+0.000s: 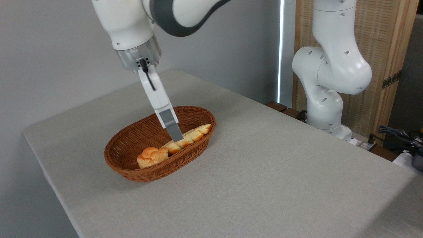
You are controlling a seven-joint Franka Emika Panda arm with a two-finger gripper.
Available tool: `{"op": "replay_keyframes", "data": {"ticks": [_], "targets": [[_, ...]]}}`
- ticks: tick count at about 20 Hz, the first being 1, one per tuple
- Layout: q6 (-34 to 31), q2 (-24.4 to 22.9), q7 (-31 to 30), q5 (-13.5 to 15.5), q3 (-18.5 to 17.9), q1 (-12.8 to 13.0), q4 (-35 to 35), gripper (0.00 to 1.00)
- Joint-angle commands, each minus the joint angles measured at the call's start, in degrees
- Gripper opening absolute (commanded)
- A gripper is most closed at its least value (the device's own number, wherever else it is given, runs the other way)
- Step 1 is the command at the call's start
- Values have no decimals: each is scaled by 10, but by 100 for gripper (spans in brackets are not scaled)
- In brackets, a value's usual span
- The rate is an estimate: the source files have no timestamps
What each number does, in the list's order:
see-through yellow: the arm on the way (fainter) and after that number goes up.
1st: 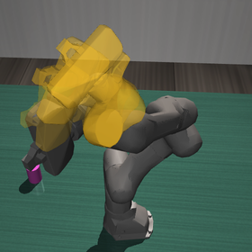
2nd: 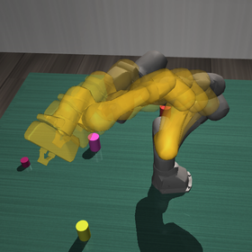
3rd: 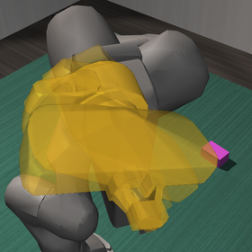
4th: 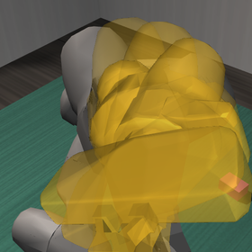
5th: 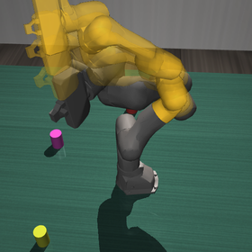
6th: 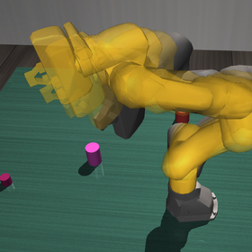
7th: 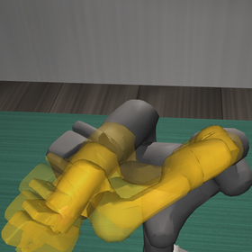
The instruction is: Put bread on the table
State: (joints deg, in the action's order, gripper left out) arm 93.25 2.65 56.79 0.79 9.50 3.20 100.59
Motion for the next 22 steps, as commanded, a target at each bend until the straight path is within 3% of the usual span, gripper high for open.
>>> {"op": "replay_keyframes", "data": {"ticks": [1, 4, 8, 19, 21, 22], "targets": [[-1, -9, 55, -31, 40, -1, 31, 100], [3, 3, 75, -33, 56, -1, 35, 100], [3, 4, 94, -60, 73, -1, 57, 100], [3, 24, 95, -96, 101, 0, 90, 100], [1, 24, 95, -111, 111, 2, 91, 91], [2, 24, 95, -117, 111, 2, 91, 80]]}}
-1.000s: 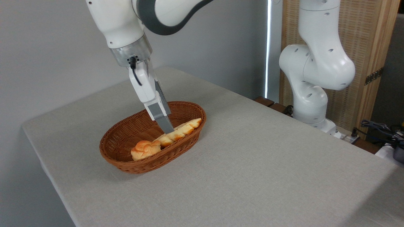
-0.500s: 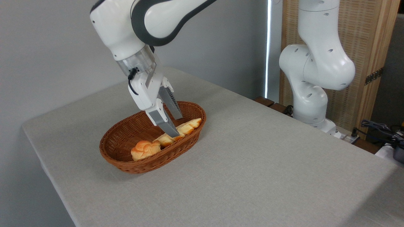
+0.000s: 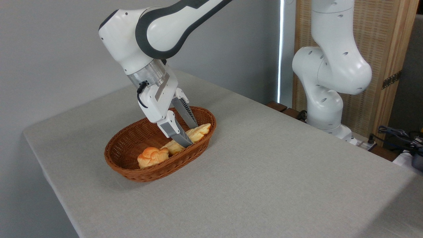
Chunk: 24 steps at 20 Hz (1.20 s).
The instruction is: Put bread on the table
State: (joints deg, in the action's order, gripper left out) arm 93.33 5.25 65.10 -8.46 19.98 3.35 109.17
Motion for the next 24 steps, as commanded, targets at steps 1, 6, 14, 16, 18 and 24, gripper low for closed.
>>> {"op": "replay_keyframes", "data": {"ticks": [1, 6, 14, 16, 18, 24], "targets": [[1, -2, 12, -25, 6, 1, 4, 69], [0, -3, 9, -27, 7, 1, 3, 52], [-3, -7, 6, -20, 7, 0, 0, 53], [-3, -9, -1, -10, 6, 0, -5, 54], [-3, -10, -18, 10, 6, 0, -26, 54], [-7, -33, -46, 61, -1, -3, -58, 55]]}}
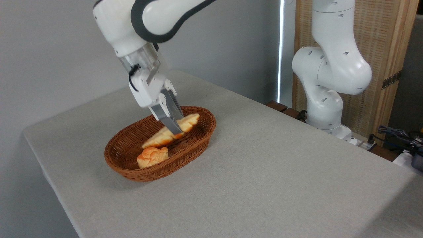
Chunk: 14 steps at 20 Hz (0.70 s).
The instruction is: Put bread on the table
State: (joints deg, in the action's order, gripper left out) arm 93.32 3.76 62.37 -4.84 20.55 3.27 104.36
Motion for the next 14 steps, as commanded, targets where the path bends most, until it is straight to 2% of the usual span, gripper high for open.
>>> {"op": "replay_keyframes", "data": {"ticks": [1, 5, 9, 14], "targets": [[-7, -24, -31, 26, -13, -2, -11, 55], [-7, -58, -81, 55, -73, -3, -11, 57], [-7, -82, -84, 56, -151, -3, -11, 60], [-7, -76, -84, 56, -205, -3, -9, 61]]}}
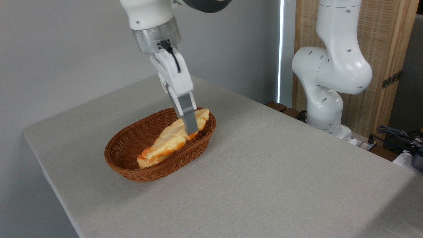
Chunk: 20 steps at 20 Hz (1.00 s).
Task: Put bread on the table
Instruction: 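Move the flat bread over the basket rim and release it onto the table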
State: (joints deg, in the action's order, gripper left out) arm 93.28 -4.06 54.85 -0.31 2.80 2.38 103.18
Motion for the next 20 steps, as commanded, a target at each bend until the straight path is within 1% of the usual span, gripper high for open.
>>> {"op": "replay_keyframes", "data": {"ticks": [1, 2, 3, 4, 5, 6, 20], "targets": [[-6, 4, -8, 11, -33, 6, 3, 64], [-6, 6, -8, 11, -33, 5, 3, 73], [-6, 9, -8, 11, -33, 6, 3, 85], [-6, 9, -6, 11, -33, 5, 3, 92], [-6, 10, -5, 11, -34, 6, 3, 98], [-4, 10, -5, 11, -34, 5, 3, 100], [2, 9, -5, 11, -33, 6, 2, 100]]}}
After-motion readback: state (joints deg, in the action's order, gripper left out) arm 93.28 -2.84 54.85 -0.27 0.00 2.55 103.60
